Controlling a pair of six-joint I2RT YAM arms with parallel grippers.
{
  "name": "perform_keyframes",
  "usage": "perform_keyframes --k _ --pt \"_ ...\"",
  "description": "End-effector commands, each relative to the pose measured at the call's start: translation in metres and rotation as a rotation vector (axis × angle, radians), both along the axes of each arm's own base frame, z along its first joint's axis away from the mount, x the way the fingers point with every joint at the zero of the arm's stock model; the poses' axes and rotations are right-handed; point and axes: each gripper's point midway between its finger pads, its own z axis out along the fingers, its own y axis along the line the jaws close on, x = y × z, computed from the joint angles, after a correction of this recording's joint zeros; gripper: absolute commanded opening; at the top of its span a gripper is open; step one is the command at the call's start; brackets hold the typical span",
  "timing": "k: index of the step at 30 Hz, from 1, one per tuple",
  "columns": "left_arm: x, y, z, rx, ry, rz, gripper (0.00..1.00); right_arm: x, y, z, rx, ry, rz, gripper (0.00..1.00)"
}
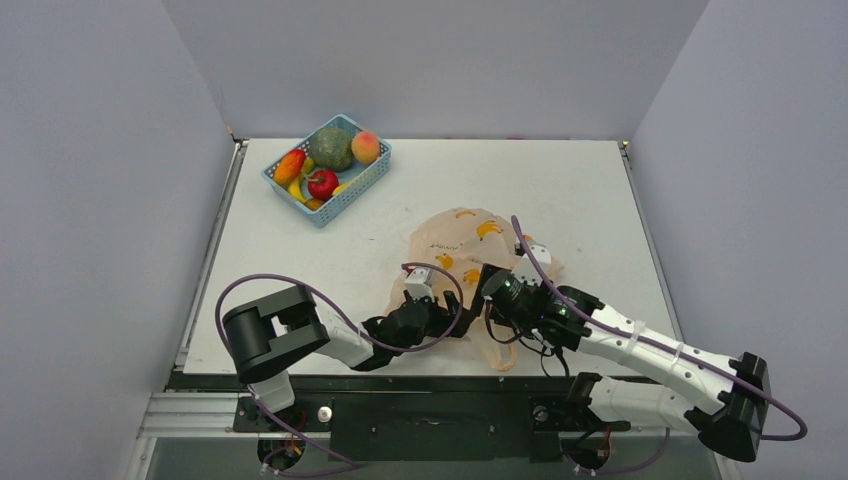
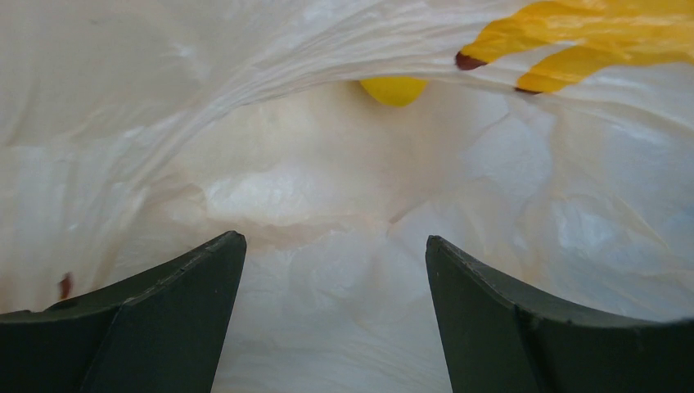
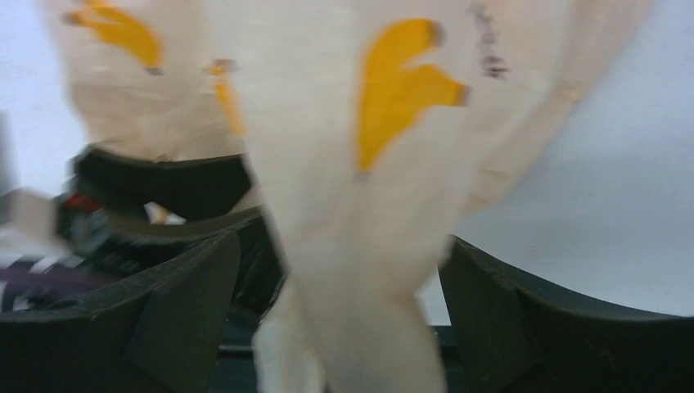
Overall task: Take the fake fruits out of the plastic bag
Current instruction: Adjust the plastic bag at the center of the board.
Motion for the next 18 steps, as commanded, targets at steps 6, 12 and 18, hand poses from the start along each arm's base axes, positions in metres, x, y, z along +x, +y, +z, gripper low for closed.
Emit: perform_keyframes --k 6,12,18 --pt "0.003 0.003 0.014 -0.079 -0.022 0.039 0.80 0.035 -0.051 -0.008 -0.117 -0.108 -0.284 0.87" --pt "0.004 0.007 0.011 -0.069 -0.010 0.041 0.81 0.050 -0.075 -0.061 -0.255 -0.066 -0.287 0.62" --pt "0.008 0.032 0.019 -0.015 -0.027 0.067 0.81 0.055 -0.030 -0.066 -0.279 -0.114 0.028 0.02"
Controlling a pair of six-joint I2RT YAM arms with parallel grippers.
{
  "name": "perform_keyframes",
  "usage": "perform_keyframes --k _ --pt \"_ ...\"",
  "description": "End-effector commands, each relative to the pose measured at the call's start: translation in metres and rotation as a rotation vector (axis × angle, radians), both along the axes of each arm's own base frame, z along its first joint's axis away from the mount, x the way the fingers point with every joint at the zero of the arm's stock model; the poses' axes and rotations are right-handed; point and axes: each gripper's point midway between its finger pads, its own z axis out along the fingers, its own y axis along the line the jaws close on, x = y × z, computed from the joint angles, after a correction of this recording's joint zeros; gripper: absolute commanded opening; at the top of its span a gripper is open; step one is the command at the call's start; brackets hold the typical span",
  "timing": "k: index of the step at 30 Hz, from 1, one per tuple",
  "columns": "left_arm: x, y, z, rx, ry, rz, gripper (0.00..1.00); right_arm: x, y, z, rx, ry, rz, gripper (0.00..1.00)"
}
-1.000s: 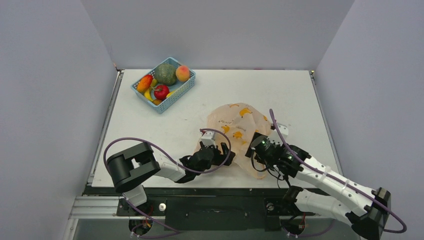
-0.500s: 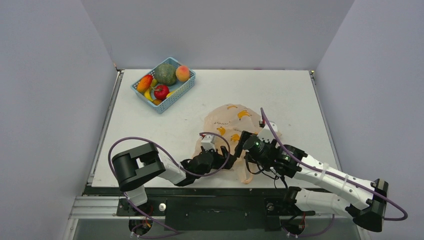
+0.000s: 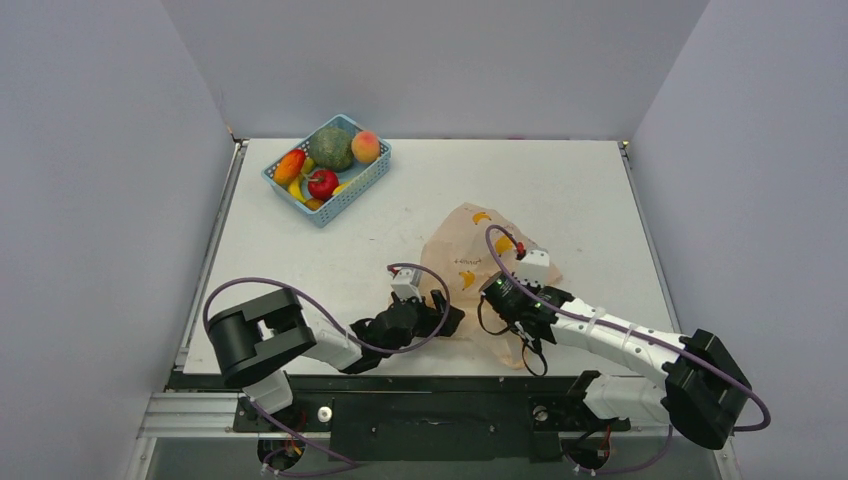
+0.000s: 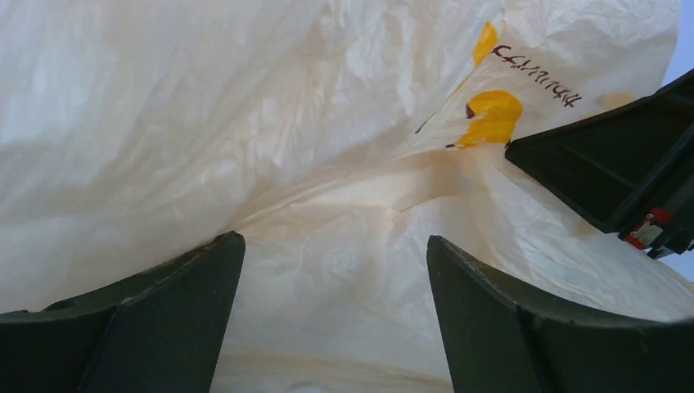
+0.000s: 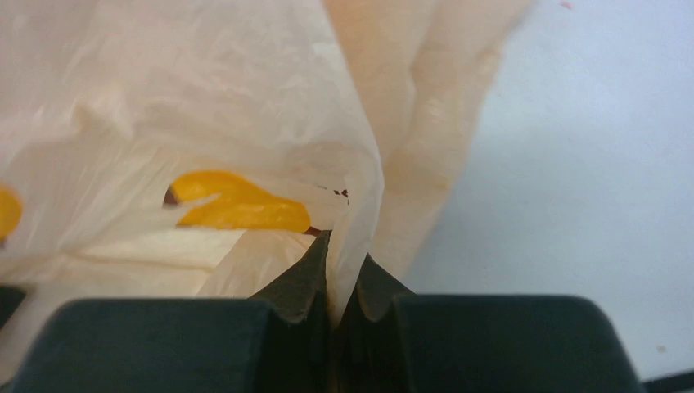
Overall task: Take the fake fruits out of the plastic bag
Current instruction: Adjust the plastic bag at the center of the board.
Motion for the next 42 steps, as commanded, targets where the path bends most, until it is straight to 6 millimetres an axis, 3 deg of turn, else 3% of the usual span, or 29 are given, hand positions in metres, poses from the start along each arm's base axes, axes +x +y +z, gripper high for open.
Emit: perform_keyframes --k 1,2,3,4,6,7,11,16,20,26,27,28,33,34,35,36,37,38,42 --pt "0.007 0.019 0.031 0.002 -0.062 0.033 0.81 0.020 0.061 0.026 0.041 -0.127 0.295 0.00" --pt "0.005 0.026 0.025 0.044 -0.054 0.034 0.82 0.018 0.076 0.031 0.025 -0.142 0.389 0.00" --pt "0.006 0.030 0.038 0.036 -0.080 0.042 0.82 0.019 0.088 0.036 0.033 -0.152 0.425 0.00" --pt "0.003 0.038 0.032 0.073 -0.071 0.045 0.82 0.016 0.102 0.041 0.036 -0.159 0.498 0.00" --pt "0.002 0.052 0.054 0.051 -0.101 0.071 0.82 0.015 0.123 0.050 0.037 -0.172 0.577 0.00" --pt "0.002 0.059 0.056 0.057 -0.107 0.088 0.83 0.016 0.134 0.055 0.048 -0.175 0.601 0.00" --pt "-0.003 0.083 0.071 0.048 -0.125 0.123 0.84 0.011 0.158 0.064 0.094 -0.173 0.665 0.00" --pt "-0.008 0.084 0.094 0.014 -0.147 0.097 0.85 -0.002 0.151 0.067 0.168 -0.169 0.647 0.00" --pt "-0.009 0.067 0.101 0.015 -0.147 0.042 0.85 -0.014 0.137 0.058 0.233 -0.188 0.636 0.00" --pt "-0.005 0.041 0.107 0.004 -0.151 -0.007 0.84 -0.028 0.142 0.060 0.357 -0.228 0.697 0.00" --pt "-0.004 0.034 0.116 -0.017 -0.163 -0.016 0.82 -0.029 0.142 0.060 0.371 -0.233 0.699 0.00" --pt "-0.005 0.029 0.110 -0.002 -0.158 -0.036 0.81 -0.031 0.142 0.059 0.392 -0.244 0.706 0.00" --pt "-0.017 0.017 0.115 -0.026 -0.176 -0.078 0.80 -0.024 0.131 0.073 0.400 -0.291 0.684 0.01" --pt "-0.019 0.019 0.112 -0.018 -0.170 -0.080 0.80 -0.021 0.119 0.067 0.347 -0.264 0.647 0.12" --pt "-0.022 0.023 0.116 -0.033 -0.166 -0.080 0.81 -0.013 0.113 0.078 0.327 -0.269 0.602 0.19" --pt "-0.026 0.027 0.110 -0.012 -0.148 -0.089 0.83 -0.014 0.091 0.068 0.240 -0.209 0.540 0.33" --pt "-0.029 0.031 0.115 -0.025 -0.148 -0.094 0.84 -0.012 0.089 0.079 0.223 -0.201 0.525 0.38" --pt "-0.034 0.032 0.112 -0.009 -0.133 -0.119 0.87 -0.022 0.080 0.074 0.179 -0.148 0.528 0.45" --pt "-0.052 0.033 0.118 -0.011 -0.103 -0.214 0.88 -0.045 0.083 0.083 0.171 -0.089 0.601 0.61"
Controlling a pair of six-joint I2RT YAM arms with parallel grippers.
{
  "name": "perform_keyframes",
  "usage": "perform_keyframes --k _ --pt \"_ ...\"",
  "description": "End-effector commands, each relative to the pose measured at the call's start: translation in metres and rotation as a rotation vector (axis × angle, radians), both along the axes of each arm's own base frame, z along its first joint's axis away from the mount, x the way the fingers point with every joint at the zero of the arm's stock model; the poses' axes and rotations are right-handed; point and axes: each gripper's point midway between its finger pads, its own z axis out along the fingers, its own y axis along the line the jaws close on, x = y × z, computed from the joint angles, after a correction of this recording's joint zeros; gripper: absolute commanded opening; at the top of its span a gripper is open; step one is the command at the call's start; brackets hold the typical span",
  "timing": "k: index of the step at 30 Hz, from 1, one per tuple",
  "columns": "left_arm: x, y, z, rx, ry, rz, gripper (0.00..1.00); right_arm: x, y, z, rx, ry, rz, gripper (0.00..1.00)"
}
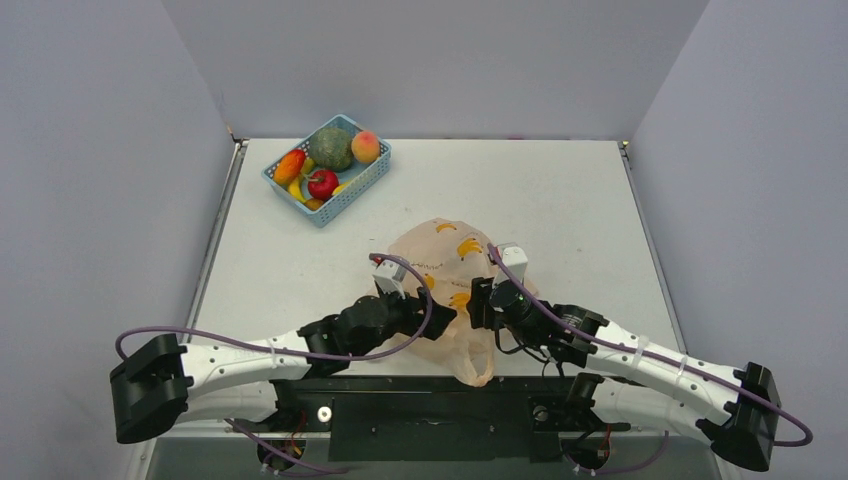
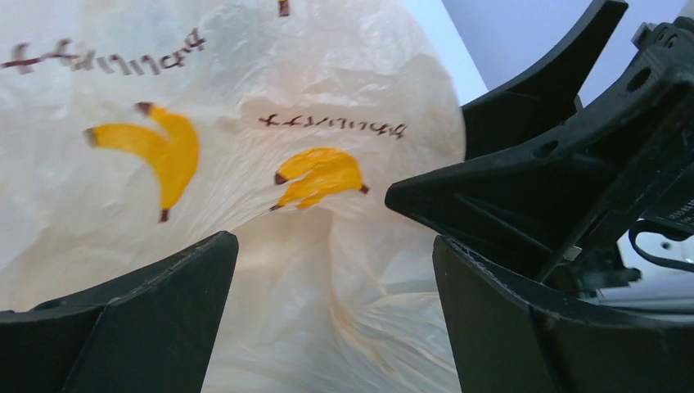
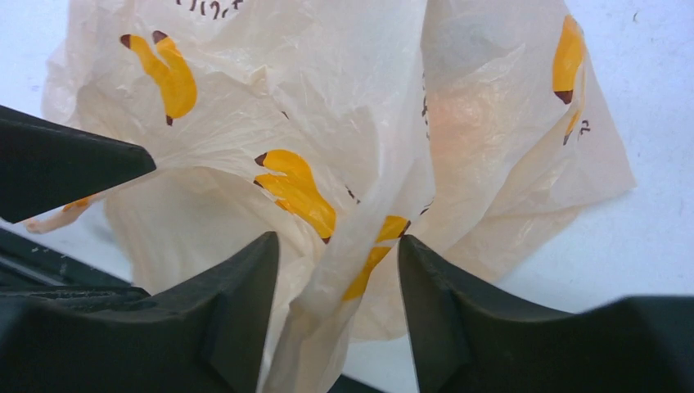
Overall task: Take the fake fruits out of the plastic bag
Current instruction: Adjust the plastic bag at the center of the board.
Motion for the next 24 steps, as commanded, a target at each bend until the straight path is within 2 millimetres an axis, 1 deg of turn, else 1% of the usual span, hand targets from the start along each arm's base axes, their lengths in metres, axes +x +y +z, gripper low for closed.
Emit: perform_keyframes --k 1,2,3,4,5,6,7,8,9,10,11,12,13,14,15,16,17,18,19,20,21,22,23,24 --pt "-0.021 -0.001 0.016 -0.027 0.025 -0.112 0.88 -0.022 -0.017 0.013 -0.095 0.041 0.017 0.64" --pt "-0.023 0.000 0.016 -0.034 0.029 -0.115 0.87 -0.021 -0.013 0.025 -0.089 0.022 0.030 0.70" --pt "-0.025 0.002 0.023 -0.063 0.025 -0.117 0.87 -0.019 -0.019 0.028 -0.132 0.004 0.025 0.71" --pt "-0.026 0.004 0.026 -0.076 0.023 -0.116 0.88 -0.016 -0.015 0.044 -0.120 -0.024 0.029 0.72" --pt "-0.027 0.008 0.037 -0.108 0.008 -0.116 0.88 -0.013 -0.020 0.048 -0.174 -0.048 0.030 0.72" --pt "-0.027 0.013 0.047 -0.134 -0.007 -0.113 0.89 -0.009 -0.016 0.065 -0.167 -0.077 0.037 0.72" --pt "-0.027 0.015 0.053 -0.143 -0.018 -0.111 0.89 -0.005 -0.020 0.067 -0.242 -0.096 0.055 0.72" --pt "-0.027 0.022 0.065 -0.159 -0.033 -0.104 0.89 -0.001 -0.013 0.080 -0.263 -0.119 0.070 0.72" --pt "-0.027 0.027 0.070 -0.154 -0.049 -0.101 0.90 0.002 -0.019 0.086 -0.344 -0.147 0.094 0.72" --pt "-0.027 0.036 0.081 -0.154 -0.063 -0.091 0.90 0.003 -0.010 0.096 -0.376 -0.169 0.129 0.72" --pt "-0.026 0.044 0.086 -0.124 -0.080 -0.079 0.90 0.001 -0.008 0.100 -0.448 -0.199 0.183 0.73" --pt "-0.028 0.054 0.095 -0.117 -0.110 -0.075 0.90 0.003 -0.001 0.103 -0.484 -0.213 0.215 0.73" --pt "-0.027 0.066 0.094 -0.075 -0.108 -0.048 0.90 0.001 0.005 0.103 -0.536 -0.235 0.278 0.74" --pt "-0.028 0.078 0.106 -0.086 -0.142 -0.032 0.90 0.002 0.012 0.100 -0.574 -0.235 0.311 0.75" --pt "-0.026 0.091 0.104 -0.050 -0.141 0.006 0.92 0.002 0.018 0.098 -0.613 -0.249 0.357 0.75" --pt "-0.026 0.106 0.115 -0.067 -0.173 0.046 0.92 0.003 0.025 0.091 -0.646 -0.244 0.383 0.75" --pt "-0.027 0.117 0.114 -0.048 -0.173 0.064 0.94 0.002 0.035 0.088 -0.660 -0.261 0.425 0.75" --pt "-0.027 0.131 0.123 -0.075 -0.199 0.100 0.95 0.002 0.042 0.078 -0.695 -0.257 0.452 0.75" --pt "-0.029 0.140 0.123 -0.065 -0.200 0.113 0.97 0.002 0.050 0.076 -0.715 -0.282 0.483 0.75" --pt "-0.030 0.153 0.131 -0.097 -0.222 0.141 0.97 0.003 0.054 0.065 -0.749 -0.277 0.500 0.75" --pt "-0.032 0.160 0.131 -0.093 -0.224 0.149 0.97 0.004 0.060 0.061 -0.775 -0.296 0.527 0.75" --pt "-0.034 0.171 0.138 -0.123 -0.239 0.171 0.97 0.007 0.063 0.052 -0.818 -0.292 0.536 0.75" --pt "-0.036 0.178 0.139 -0.124 -0.242 0.180 0.97 0.008 0.067 0.050 -0.838 -0.309 0.548 0.75" --pt "-0.038 0.187 0.145 -0.151 -0.254 0.198 0.97 0.011 0.070 0.043 -0.879 -0.315 0.546 0.75"
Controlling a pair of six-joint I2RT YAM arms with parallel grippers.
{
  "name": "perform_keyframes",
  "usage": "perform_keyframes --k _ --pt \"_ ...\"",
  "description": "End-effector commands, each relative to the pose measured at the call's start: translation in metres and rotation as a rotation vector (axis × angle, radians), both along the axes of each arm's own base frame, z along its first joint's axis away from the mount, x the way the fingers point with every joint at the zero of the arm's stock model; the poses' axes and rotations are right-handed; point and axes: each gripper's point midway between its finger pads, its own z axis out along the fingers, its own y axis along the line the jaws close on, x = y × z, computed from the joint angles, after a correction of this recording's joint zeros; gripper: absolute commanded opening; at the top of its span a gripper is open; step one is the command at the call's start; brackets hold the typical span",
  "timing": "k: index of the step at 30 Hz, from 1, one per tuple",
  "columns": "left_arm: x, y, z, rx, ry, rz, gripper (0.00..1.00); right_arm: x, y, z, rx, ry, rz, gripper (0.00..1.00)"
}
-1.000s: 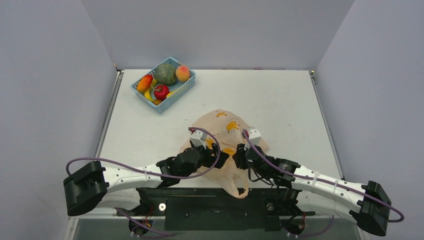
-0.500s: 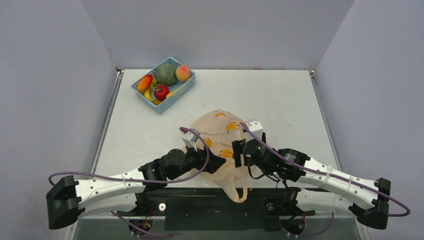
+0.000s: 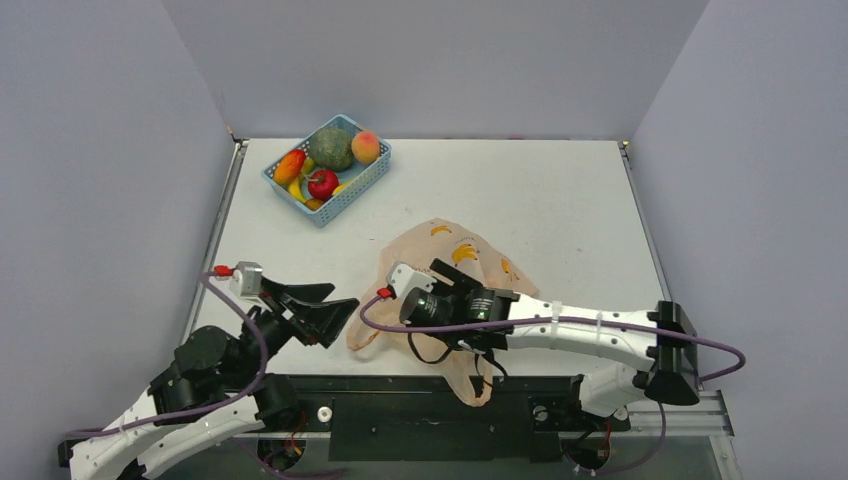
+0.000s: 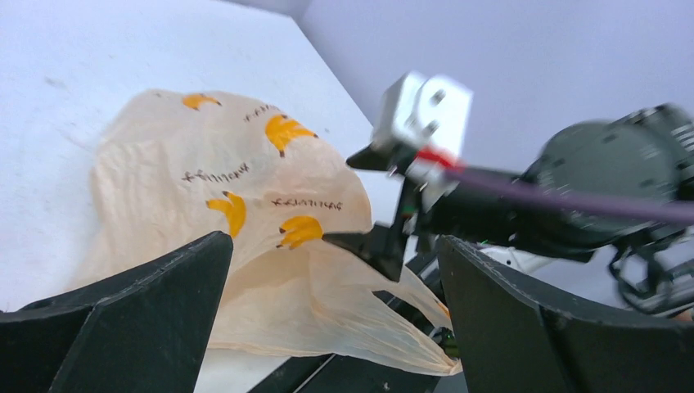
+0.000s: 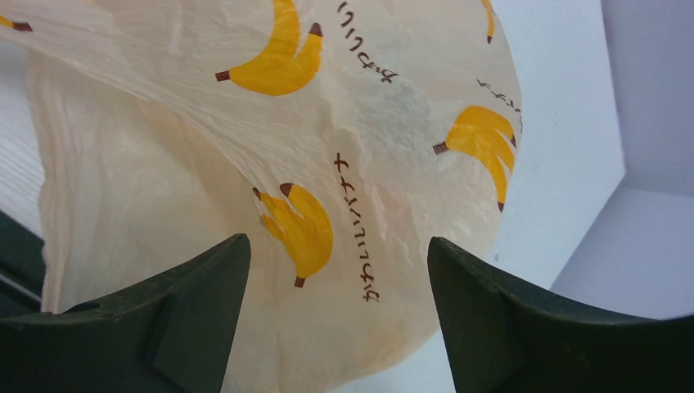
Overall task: Take the fake fruits out of the plastic bag
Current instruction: Adjust the plastic bag at the center of the board.
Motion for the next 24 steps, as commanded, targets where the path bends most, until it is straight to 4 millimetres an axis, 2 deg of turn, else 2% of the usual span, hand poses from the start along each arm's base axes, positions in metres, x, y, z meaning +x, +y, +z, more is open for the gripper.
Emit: perform_keyframes --k 1,6,11,12,15,17,18,19,20,21,22,24 --pt "-0.001 0.045 -0.008 0.063 -0.003 0.109 0.97 0.014 0.017 -0.011 -0.142 -0.114 0.086 0.75" --pt "-0.009 0.070 0.003 0.026 -0.037 0.131 0.97 0.020 0.033 -0.034 -0.235 -0.148 0.101 0.75" --pt "-0.016 0.076 0.002 0.054 -0.038 0.107 0.97 0.039 0.031 -0.049 -0.326 -0.278 0.026 0.73" --pt "-0.017 0.075 0.002 0.057 -0.040 0.097 0.97 0.046 0.030 -0.039 -0.324 -0.357 -0.028 0.72" --pt "-0.019 0.072 -0.001 0.070 -0.033 0.081 0.97 0.055 0.032 -0.035 -0.303 -0.405 -0.068 0.62" --pt "-0.021 0.067 -0.003 0.076 -0.024 0.056 0.97 0.058 0.034 -0.033 -0.262 -0.419 -0.079 0.55" --pt "-0.021 0.064 -0.005 0.080 -0.021 0.047 0.97 0.063 0.034 -0.030 -0.238 -0.434 -0.098 0.45" --pt "-0.022 0.061 -0.006 0.085 -0.015 0.035 0.97 0.065 0.034 -0.027 -0.224 -0.439 -0.108 0.39" --pt "-0.022 0.059 -0.008 0.091 -0.009 0.028 0.97 0.069 0.033 -0.024 -0.200 -0.443 -0.127 0.28" --pt "-0.023 0.055 -0.010 0.098 -0.002 0.017 0.97 0.071 0.034 -0.022 -0.176 -0.436 -0.128 0.21" --pt "-0.023 0.054 -0.012 0.105 0.003 0.014 0.97 0.076 0.035 -0.019 -0.148 -0.431 -0.138 0.05" --pt "-0.023 0.050 -0.015 0.115 0.014 0.004 0.97 0.082 0.041 -0.013 -0.070 -0.396 -0.125 0.00"
